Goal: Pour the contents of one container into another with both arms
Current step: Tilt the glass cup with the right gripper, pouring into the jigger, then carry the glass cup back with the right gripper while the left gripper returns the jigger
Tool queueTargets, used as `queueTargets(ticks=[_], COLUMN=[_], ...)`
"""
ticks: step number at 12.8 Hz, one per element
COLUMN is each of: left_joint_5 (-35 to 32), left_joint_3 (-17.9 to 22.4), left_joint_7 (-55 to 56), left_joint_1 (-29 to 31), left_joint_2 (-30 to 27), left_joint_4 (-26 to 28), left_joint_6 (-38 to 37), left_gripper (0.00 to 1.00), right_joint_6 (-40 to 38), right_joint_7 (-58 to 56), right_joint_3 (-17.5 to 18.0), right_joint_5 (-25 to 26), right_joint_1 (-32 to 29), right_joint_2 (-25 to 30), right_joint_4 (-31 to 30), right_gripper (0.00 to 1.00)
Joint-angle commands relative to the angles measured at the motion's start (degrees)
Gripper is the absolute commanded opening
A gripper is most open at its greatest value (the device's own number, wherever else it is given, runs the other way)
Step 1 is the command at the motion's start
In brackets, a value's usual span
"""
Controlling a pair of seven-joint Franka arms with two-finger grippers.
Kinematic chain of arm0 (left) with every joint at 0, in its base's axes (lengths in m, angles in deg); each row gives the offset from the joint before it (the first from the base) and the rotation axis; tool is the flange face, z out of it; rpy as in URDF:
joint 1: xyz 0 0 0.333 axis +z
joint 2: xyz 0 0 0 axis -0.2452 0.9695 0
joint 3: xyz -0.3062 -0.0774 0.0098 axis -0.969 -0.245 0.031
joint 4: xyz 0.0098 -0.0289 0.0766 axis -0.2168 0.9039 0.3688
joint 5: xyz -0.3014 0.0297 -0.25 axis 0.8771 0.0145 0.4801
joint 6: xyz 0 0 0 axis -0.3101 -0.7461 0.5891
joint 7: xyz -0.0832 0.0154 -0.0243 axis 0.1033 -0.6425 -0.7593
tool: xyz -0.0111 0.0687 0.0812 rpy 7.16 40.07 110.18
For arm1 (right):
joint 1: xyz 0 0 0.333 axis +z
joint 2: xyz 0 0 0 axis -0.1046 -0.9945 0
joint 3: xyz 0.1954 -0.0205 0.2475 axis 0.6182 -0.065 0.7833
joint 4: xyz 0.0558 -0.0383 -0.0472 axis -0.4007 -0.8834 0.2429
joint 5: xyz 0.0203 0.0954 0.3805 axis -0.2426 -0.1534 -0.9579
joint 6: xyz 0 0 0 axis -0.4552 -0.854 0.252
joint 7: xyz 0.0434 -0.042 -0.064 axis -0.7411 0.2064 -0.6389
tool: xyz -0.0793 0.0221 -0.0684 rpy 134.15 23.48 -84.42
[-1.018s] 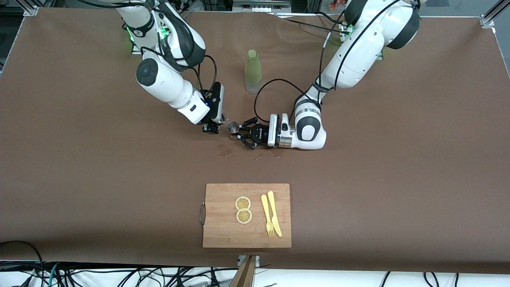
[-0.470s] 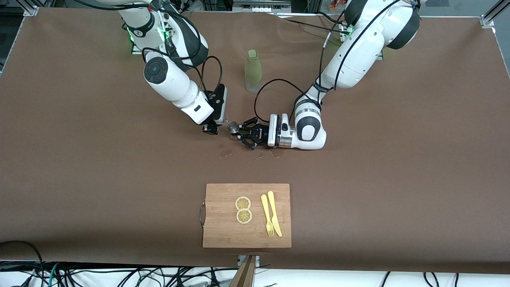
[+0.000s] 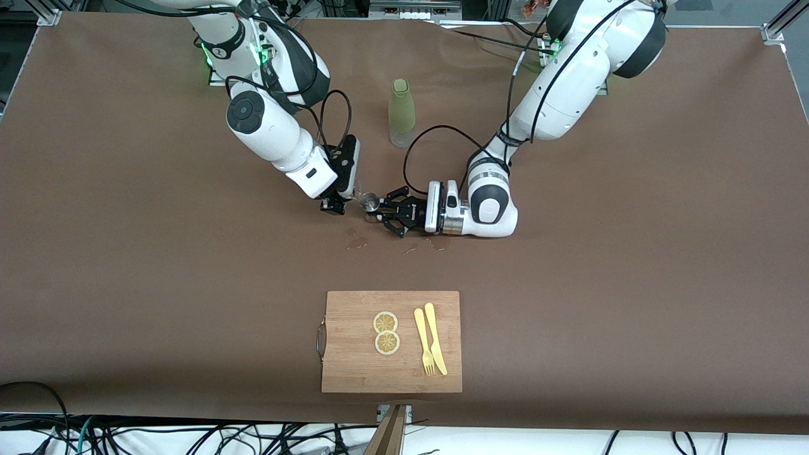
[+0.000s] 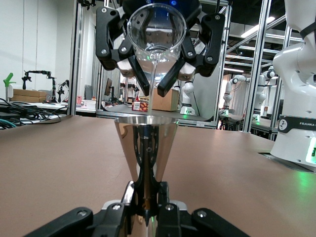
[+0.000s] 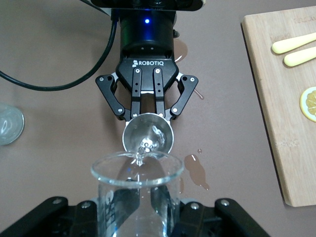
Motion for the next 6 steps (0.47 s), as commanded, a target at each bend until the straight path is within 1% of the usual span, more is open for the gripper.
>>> queueTargets(ticks=[1, 6], left_joint_5=[2.25, 1.72], left_joint_3=[0.09, 0.36], left_joint_7=[-2.31, -2.74], left_joint_1=[-0.54, 0.07], left_joint_2=[0.52, -0.09], left_joint_4=[-1.16, -1.07], left_joint_6=[0.68, 0.33], left_gripper=[0.0, 0.0], right_joint_6=[0.65, 1.8], right_joint_7=[-0.16, -0.68], right_joint_3=[0.56, 0.91], right_joint_5=[-3.65, -7.0], right_joint_1=[-0.51, -1.03], right_joint_2=[0.11, 1.16], right_joint_4=[0.19, 0.19], right_gripper=[0.09, 0.09])
